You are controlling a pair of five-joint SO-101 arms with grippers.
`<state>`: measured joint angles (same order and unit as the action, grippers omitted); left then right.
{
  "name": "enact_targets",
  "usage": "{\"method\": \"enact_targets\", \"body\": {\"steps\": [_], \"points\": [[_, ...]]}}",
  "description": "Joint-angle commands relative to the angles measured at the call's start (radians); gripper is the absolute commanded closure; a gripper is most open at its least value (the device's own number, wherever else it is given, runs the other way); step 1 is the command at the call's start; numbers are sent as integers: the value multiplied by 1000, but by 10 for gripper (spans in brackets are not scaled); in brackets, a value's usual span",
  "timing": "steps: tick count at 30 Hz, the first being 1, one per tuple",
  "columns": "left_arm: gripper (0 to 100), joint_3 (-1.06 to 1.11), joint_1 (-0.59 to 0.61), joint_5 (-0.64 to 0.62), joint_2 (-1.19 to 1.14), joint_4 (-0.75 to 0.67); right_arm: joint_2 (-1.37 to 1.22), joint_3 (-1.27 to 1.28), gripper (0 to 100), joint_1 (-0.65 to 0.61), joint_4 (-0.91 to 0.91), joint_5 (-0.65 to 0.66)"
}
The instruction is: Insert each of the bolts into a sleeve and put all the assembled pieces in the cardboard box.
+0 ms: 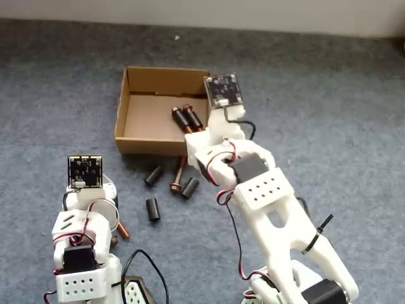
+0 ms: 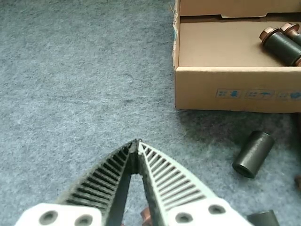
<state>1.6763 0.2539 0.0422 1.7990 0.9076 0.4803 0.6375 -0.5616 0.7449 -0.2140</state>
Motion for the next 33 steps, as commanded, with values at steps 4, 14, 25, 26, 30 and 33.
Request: {"method": "enact_targets", "body": {"steps": [4,14,25,26,30,33], "points": [[993,21,-15,14,10,3,33,-4,908,-4,119,-218],[993,21,-15,14,10,3,-162,-16,907,-113,251,-373],[993,21,-15,14,10,3,-437,-183,907,-156,251,-500],[993,21,-15,14,10,3,-447,-194,907,-156,249,-500],[993,21,-15,14,10,3,-499,-213,907,-153,223,-500],[993,21,-15,14,10,3,-556,-213,907,-148,202,-500]]}}
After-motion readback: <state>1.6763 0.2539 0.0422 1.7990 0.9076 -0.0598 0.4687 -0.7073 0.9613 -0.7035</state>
